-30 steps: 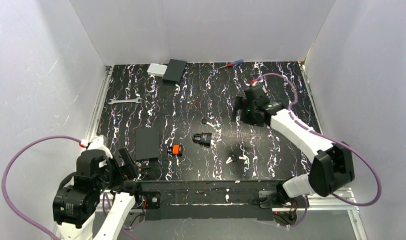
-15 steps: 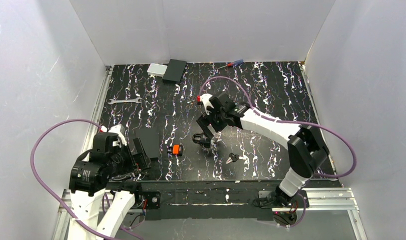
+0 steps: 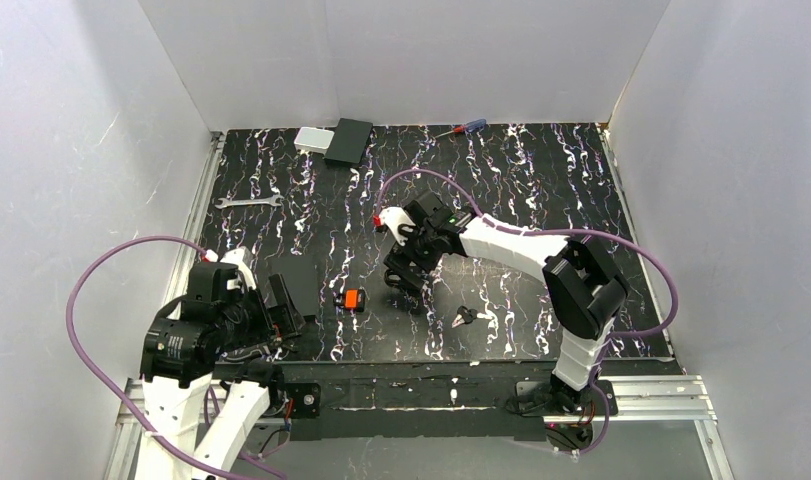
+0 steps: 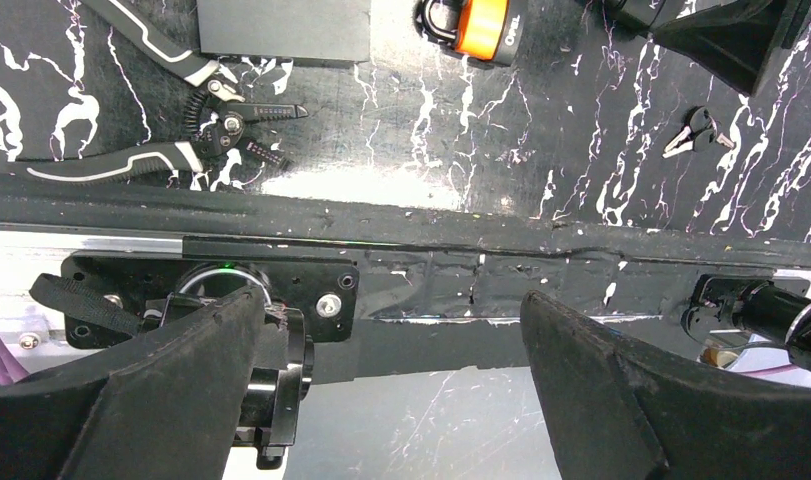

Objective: Unlock with the key

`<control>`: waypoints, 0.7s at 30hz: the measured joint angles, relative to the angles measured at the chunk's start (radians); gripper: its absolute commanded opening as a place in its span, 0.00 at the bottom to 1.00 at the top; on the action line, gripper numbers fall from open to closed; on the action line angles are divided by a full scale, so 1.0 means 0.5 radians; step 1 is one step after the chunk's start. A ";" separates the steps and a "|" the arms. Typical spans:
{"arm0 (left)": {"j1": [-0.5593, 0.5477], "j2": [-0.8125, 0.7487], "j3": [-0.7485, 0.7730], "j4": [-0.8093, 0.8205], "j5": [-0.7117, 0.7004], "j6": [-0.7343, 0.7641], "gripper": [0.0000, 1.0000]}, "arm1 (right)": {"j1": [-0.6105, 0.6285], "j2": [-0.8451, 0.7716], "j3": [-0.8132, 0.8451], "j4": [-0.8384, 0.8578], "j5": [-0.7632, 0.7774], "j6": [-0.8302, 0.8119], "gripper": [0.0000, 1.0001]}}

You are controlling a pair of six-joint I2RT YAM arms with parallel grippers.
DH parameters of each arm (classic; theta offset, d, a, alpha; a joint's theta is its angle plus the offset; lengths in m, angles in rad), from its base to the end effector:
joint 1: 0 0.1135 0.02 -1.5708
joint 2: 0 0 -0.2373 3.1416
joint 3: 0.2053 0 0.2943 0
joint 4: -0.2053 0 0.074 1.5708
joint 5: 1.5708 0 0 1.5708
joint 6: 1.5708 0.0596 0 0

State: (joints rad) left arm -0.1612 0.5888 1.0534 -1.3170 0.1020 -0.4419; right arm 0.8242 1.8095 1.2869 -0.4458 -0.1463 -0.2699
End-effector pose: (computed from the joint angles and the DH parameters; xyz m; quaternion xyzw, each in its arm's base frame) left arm 0.1383 -0.0286 0.3277 -0.1130 0.9283 -0.1498 0.3211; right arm 0.2864 0.3223 0.1427 -0.5139 0.8022 0.1481 0.2655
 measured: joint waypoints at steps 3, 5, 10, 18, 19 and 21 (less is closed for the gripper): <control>0.000 0.011 0.000 0.000 0.009 0.000 0.99 | 0.006 0.011 0.000 0.002 -0.043 -0.018 1.00; 0.000 0.022 0.000 0.000 0.018 0.000 0.99 | 0.006 0.034 0.000 0.004 -0.051 -0.031 1.00; 0.000 0.041 0.001 0.000 0.031 0.001 0.99 | 0.011 0.086 0.000 0.034 0.015 -0.029 1.00; 0.000 0.041 0.001 -0.001 0.046 -0.012 0.96 | 0.011 0.086 0.041 0.319 0.218 0.162 1.00; 0.000 0.041 0.001 -0.001 0.047 -0.016 0.96 | 0.011 0.092 0.069 0.332 0.256 0.183 1.00; 0.000 0.041 0.001 -0.002 0.051 -0.018 0.95 | 0.011 0.128 0.153 0.336 0.333 0.225 0.95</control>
State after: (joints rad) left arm -0.1612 0.6094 1.0538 -1.3178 0.1276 -0.4507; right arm 0.8295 1.8736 1.3636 -0.2775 0.0204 -0.1574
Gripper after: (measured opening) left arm 0.962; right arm 1.001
